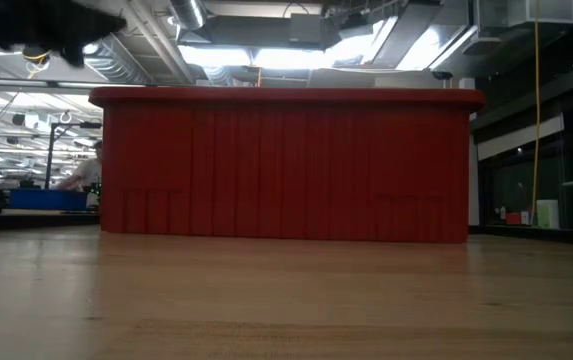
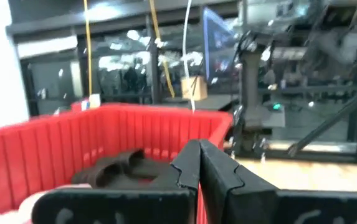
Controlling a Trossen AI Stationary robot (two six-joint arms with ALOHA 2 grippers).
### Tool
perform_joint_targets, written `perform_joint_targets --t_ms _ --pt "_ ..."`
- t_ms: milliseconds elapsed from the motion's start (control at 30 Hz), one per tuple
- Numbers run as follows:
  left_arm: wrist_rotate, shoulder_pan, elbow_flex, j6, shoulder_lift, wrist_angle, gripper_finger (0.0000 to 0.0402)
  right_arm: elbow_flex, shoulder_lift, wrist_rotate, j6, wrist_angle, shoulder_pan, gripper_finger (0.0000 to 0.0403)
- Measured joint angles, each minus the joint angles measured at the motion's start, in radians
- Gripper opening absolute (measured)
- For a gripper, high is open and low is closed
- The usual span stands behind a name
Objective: Pick and place slides into bin
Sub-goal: Return to Home Position
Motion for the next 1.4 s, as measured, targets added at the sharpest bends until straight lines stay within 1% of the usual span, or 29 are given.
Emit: perform_joint_targets --t_ms 167,233,333,567,767,1033,1100,1167,1267,1400 --pt "-0.017 0.058 -0.079 -0.078 -0.013 0.028 0.0001 0.0 0.0 0.0 0.0 0.004 -0.008 0.0006" --pt "0.002 0.08 -0.107 -0.096 -0.013 0.042 0.0001 0.0 0.0 0.0 0.003 0.005 -0.008 0.0006" --pt "0.004 0.113 -0.133 -0.098 -0.013 0.083 0.0002 0.0 0.0 0.0 0.002 0.004 -0.008 0.0006" --pt "0.038 0.175 -0.17 -0.094 -0.013 0.101 0.0002 0.0 0.0 0.0 0.0 0.0 -0.008 0.0006" --pt "0.046 0.185 -0.17 -0.083 -0.013 0.109 0.0001 0.0 0.0 0.0 0.0 0.0 -0.008 0.0006" --pt "0.049 0.184 -0.17 -0.124 -0.013 0.107 0.0008 0.0 -0.007 0.0 0.0 0.042 -0.008 0.0006" --pt "0.049 0.185 -0.17 -0.124 -0.013 0.107 0.0008 0.019 -0.017 0.0 -0.001 0.034 -0.006 0.0006" --pt "0.049 0.185 -0.17 -0.124 -0.013 0.104 0.0006 0.057 -0.033 0.0 -0.013 0.008 0.002 0.0006" --pt "0.049 0.185 -0.17 -0.124 -0.013 0.098 0.0004 0.125 -0.069 0.005 -0.083 -0.123 0.024 0.0006" --pt "0.05 0.185 -0.17 -0.124 -0.013 0.098 0.0006 0.141 -0.133 0.094 -0.097 -0.262 0.059 0.0006"
